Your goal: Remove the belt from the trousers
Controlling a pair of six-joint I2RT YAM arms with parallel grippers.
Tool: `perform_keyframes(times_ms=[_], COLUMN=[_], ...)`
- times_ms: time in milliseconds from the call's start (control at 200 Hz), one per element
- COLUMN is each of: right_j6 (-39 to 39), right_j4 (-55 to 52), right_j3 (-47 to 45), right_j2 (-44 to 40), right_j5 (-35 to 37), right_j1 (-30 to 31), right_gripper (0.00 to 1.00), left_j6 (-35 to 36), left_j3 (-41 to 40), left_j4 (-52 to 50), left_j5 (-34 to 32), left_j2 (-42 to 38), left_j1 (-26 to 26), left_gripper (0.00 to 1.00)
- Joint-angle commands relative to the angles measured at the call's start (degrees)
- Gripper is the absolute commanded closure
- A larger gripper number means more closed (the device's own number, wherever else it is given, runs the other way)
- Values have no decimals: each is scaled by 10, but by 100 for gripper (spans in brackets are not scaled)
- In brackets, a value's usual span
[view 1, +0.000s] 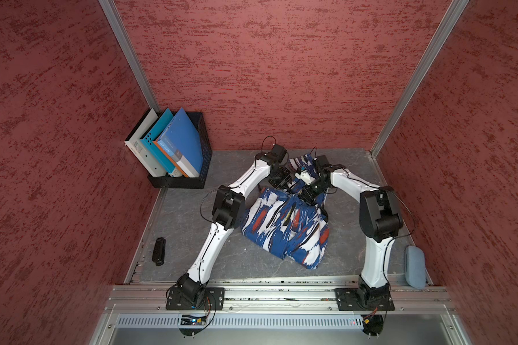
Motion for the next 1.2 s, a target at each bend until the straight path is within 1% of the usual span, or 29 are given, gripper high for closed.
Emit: perform_keyframes(times_ms=[0, 120, 261, 426, 461, 536, 671, 731, 787, 897, 987, 1032, 1102, 1192], right_j6=[5, 4, 5, 6, 5, 7, 5, 7, 5, 5, 7, 9, 10, 10], right_j4=[-17, -20, -21, -20, -22, -22, -19, -13, -6, 3, 6, 8, 9, 13], right_j3=[-16, -11, -10, -6, -3, -1, -7, -10, -19, -27, -30, -31, -34, -38], right_j2=[-7, -10, -10, -11, -10, -11, -17, -26, -39, -59, -62, -60, -58, -58], right_j5=[3, 8, 10, 8, 7, 6, 16, 31, 48, 72, 77, 83, 92, 98], right_j1=[-1, -1, -1, -1, -1, -2, -1, -2, -1, -1, -1, -1, -1, -1], right_gripper=[100, 100, 100, 100, 100, 100, 100, 100, 100, 100, 100, 100, 100, 100], left_j6=[-6, -11, -10, -4, -3, -3, -13, -14, -14, -29, -55, -71, -77, -75], left_j3=[7, 19, 21, 32, 31, 32, 32, 30, 17, -32, -91, -107, -90, -41], left_j4=[7, -14, -7, -27, -28, -26, -23, -17, 7, 90, 203, 255, 288, 266], left_j5=[-1, 20, 17, 12, 8, 1, -6, -23, -39, -60, -42, -32, -16, -9], left_j2=[-11, 22, 33, 46, 46, 52, 52, 37, 13, -46, -92, -110, -117, -119], left_j1=[-2, -3, -13, -13, -12, -11, -2, 6, 18, 47, 76, 88, 106, 122], left_gripper=[67, 67, 69, 73, 79, 100, 100, 100, 100, 100, 100, 100, 100, 100])
